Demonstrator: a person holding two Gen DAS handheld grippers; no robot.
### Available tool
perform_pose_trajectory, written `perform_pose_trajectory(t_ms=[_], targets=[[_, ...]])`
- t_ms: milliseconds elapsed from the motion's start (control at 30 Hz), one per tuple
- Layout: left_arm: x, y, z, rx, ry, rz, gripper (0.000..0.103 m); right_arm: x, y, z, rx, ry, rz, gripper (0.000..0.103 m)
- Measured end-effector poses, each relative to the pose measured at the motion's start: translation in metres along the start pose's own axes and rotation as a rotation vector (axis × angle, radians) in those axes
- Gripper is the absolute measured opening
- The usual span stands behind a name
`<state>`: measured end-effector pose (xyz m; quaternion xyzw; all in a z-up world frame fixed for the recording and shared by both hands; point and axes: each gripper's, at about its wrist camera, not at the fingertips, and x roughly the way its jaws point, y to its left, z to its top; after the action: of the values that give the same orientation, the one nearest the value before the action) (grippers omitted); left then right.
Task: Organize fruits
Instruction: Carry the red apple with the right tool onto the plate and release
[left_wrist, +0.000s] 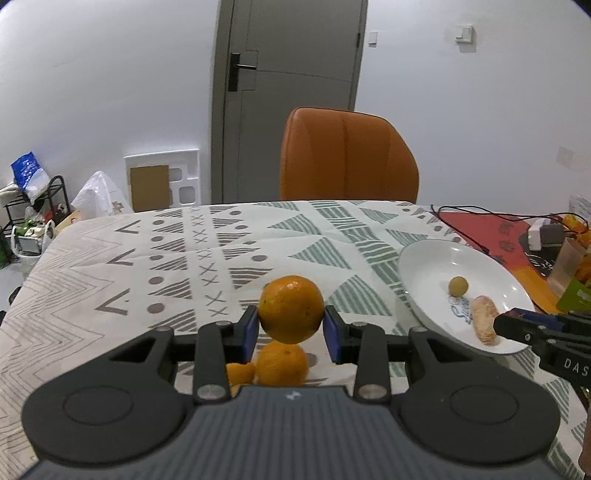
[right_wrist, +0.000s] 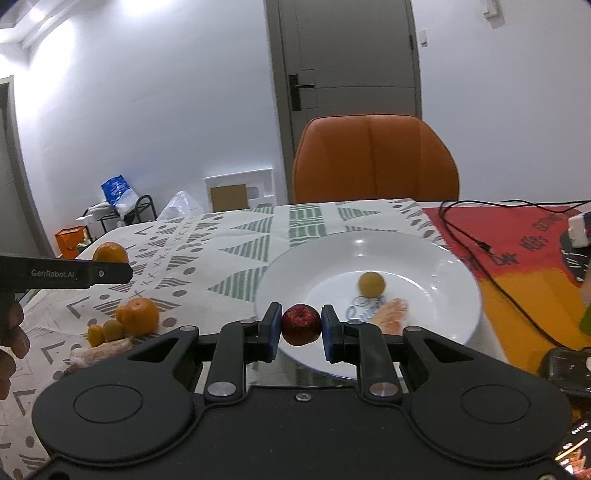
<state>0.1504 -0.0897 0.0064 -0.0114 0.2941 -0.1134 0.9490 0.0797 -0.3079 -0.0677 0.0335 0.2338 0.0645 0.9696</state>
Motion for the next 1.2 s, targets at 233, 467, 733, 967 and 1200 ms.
perform_pose_trajectory(t_ms=[233,467,733,967,1200], targets=[[0.002,-0.013,0.002,0.006,0.005,-0.029,0.036,-0.009,-0.014,-0.002,0.01,-0.005,-0.033,0.021],[0.004,-0.032,0.003,0.034,0.001,-0.052,0.036,-0.016,-0.028,-0.006,0.02,-0.017,-0.068,0.021],[0.01,-0.055,-0.001,0.066,0.012,-0.078,0.036,-0.02,-0.047,-0.015,0.056,-0.017,-0.096,0.021],[0.015,-0.076,-0.003,0.09,0.021,-0.102,0.036,-0.02,-0.061,-0.018,0.073,-0.024,-0.101,0.021],[0.02,-0.09,-0.001,0.105,0.023,-0.112,0.036,-0.015,-0.068,-0.016,0.077,-0.035,-0.087,0.021]])
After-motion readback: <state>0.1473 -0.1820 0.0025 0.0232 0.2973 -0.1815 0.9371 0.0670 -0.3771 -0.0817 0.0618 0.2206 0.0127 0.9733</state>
